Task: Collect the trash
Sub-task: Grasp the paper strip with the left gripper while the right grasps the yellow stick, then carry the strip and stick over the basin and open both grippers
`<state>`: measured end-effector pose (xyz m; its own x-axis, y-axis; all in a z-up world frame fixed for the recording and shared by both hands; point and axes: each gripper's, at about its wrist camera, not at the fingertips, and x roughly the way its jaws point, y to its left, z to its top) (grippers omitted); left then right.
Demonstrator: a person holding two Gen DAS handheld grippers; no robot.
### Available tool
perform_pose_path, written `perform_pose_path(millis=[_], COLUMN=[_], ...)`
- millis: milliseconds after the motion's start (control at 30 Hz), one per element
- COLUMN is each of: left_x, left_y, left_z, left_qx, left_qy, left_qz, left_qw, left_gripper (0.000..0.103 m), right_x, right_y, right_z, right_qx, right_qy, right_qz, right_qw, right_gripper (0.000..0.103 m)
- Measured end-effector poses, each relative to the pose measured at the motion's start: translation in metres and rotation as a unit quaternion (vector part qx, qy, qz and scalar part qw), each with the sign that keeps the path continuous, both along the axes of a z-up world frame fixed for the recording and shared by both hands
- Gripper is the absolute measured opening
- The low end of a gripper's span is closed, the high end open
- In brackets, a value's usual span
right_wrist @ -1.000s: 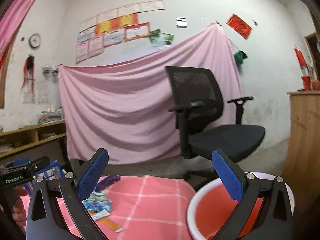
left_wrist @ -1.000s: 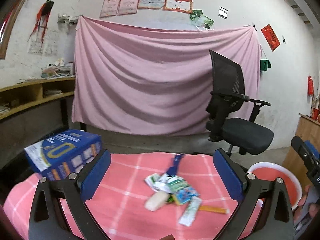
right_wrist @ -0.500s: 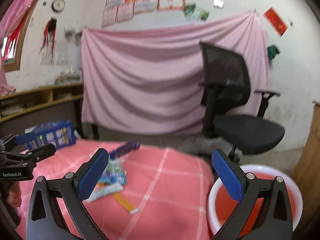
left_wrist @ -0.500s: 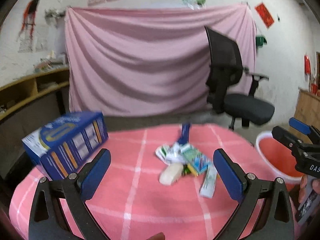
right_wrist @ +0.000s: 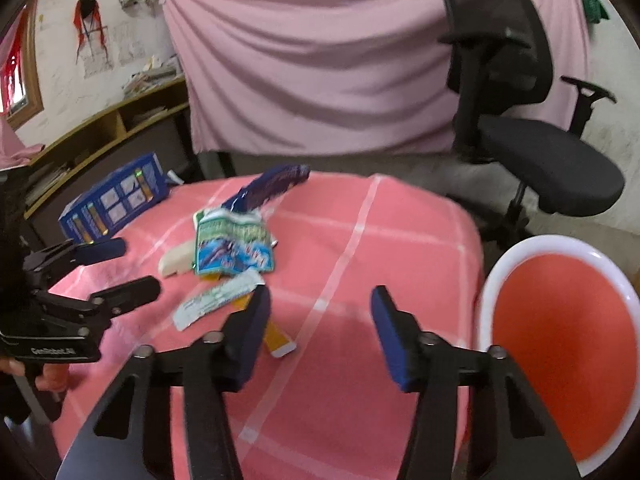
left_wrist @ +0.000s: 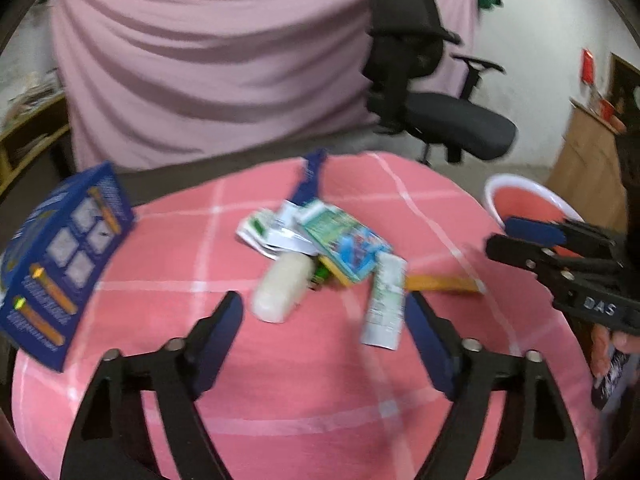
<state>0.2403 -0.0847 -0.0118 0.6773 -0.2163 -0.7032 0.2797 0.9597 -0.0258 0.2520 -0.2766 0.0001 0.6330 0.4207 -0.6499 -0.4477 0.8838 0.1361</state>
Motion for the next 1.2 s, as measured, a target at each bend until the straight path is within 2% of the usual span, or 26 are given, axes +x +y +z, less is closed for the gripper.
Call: perform_pose_path(millis=[133,300,533,667,733,800,1000,1200], left_x=[0.006,0.014,0.021,0.018,0.015,0.012,0.000,-0.011], left_y=[-0.014,-0.020,-0.017,-0.013,-0.013,-0.014,-0.012,-0.010], left_z=[-0.009,-0.018,-0.018,-0.016,-0.015,-0.013,-0.010,-0.005], left_qx=[0.003,0.007,-0.008,-0.021,-0.022,-0.018,-0.028,-0.049], left_qy=[0.036,0.065,0.078,0.083,0.083,0.080,0.076,0.066], left_qz=[-0.045,-0.055,-0.047,-0.039,-0.035,-0.030,-0.002,0.027], left_qw=[0.9984,0.9963,0.9958,0.9956,0.9957,0.9961,0.9967,0.9962], left_gripper=[0.046,0.036,0.022,0.022,0.022,0.022,0.021,0.021], right_x=[0.001,0.006,0.015,0.013,0.012,0.010,0.005,-0.008], right_y=[0.007,0.016,0.026,0.031,0.034,0.036,0.033,0.017], right_z=[-0.003,-0.009,-0.022,-0.023,-0.024,-0.024,-0.020,-0.012], right_qx=[-0.006,-0.017,-0.034,-0.045,-0.050,-0.054,-0.050,-0.027], right_qy=[0.015,0.035,0.075,0.076,0.073,0.071,0.059,0.029], right_qz=[0.023,0.045,0.067,0.074,0.081,0.085,0.079,0.053], right_qw=[1.000,0.998,0.994,0.993,0.993,0.992,0.994,0.998], right_gripper=[0.035,0.031,0.030,0.030,0.020,0.014,0.014,0.014])
